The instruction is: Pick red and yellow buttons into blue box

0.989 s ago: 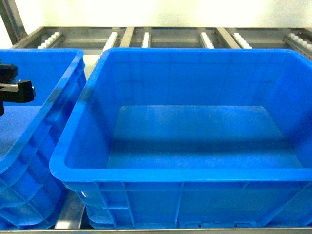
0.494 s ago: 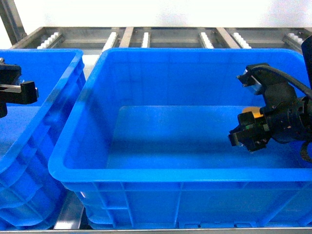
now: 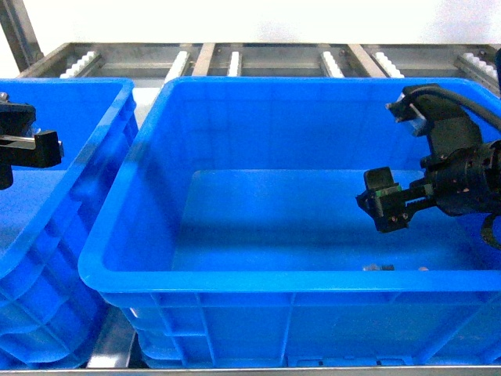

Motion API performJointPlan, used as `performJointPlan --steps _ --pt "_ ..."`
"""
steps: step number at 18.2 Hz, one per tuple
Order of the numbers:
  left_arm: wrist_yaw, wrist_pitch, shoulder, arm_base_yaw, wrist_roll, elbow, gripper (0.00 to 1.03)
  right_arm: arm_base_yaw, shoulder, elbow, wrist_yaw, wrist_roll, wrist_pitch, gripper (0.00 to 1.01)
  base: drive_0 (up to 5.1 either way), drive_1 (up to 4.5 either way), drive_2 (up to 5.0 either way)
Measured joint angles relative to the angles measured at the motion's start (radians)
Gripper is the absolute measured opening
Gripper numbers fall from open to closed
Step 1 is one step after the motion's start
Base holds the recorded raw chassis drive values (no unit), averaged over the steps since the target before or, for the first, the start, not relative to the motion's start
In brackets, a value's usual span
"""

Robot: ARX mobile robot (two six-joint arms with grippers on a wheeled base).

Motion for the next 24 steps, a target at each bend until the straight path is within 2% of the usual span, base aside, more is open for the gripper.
performJointPlan --steps 5,10,12,13,15,16,17,18,20,21,23,24 --pt "0.0 0.0 0.0 0.0 0.0 0.0 0.25 -0.009 -0.044 -0.035 0.007 0.023 0.031 1.0 4.9 -2.42 -2.4" --pt "0.0 0.0 0.0 0.0 0.0 0.0 0.25 -0.03 -0.099 -0.077 0.027 0.05 0.1 0.97 4.9 -2.42 -2.4" --pt "0.0 0.0 0.0 0.0 0.0 0.0 0.25 -0.088 -0.225 -0.179 0.043 0.098 0.226 0.98 4.9 -2.42 -2.4" --pt "0.0 0.0 0.0 0.0 0.0 0.0 0.25 -0.124 -0.312 -0.249 0.079 0.126 0.265 0.98 4.9 -2.42 -2.4" --pt "0.0 0.0 0.0 0.0 0.0 0.0 0.25 -0.195 -0.5 -0.389 0.114 0.188 0.307 0.98 4.9 -2.42 -2.4" --pt "0.0 0.0 0.0 0.0 0.0 0.0 0.25 -0.224 -0.6 -0.449 0.122 0.209 0.301 0.98 0.0 0.0 0.0" --pt "0.0 0.0 0.0 0.0 0.0 0.0 0.25 -0.245 -0.713 -0.521 0.107 0.239 0.327 0.98 0.0 0.0 0.0" --pt "0.0 0.0 0.0 0.0 0.0 0.0 0.25 -0.256 -0.809 -0.579 0.107 0.252 0.33 0.98 0.0 0.0 0.0" --pt "0.0 0.0 0.0 0.0 0.0 0.0 0.25 -0.277 -0.999 -0.706 0.101 0.292 0.238 0.98 0.0 0.0 0.0" --pt "0.0 0.0 0.0 0.0 0.0 0.0 0.25 -0.277 -1.077 -0.76 0.119 0.307 0.182 0.98 0.0 0.0 0.0" --pt "0.0 0.0 0.0 0.0 0.0 0.0 0.25 -0.26 -1.208 -0.833 0.175 0.31 0.094 0.98 0.0 0.0 0.0" --pt "0.0 0.0 0.0 0.0 0.0 0.0 0.25 -0.26 -1.212 -0.83 0.177 0.31 0.109 0.98 0.0 0.0 0.0"
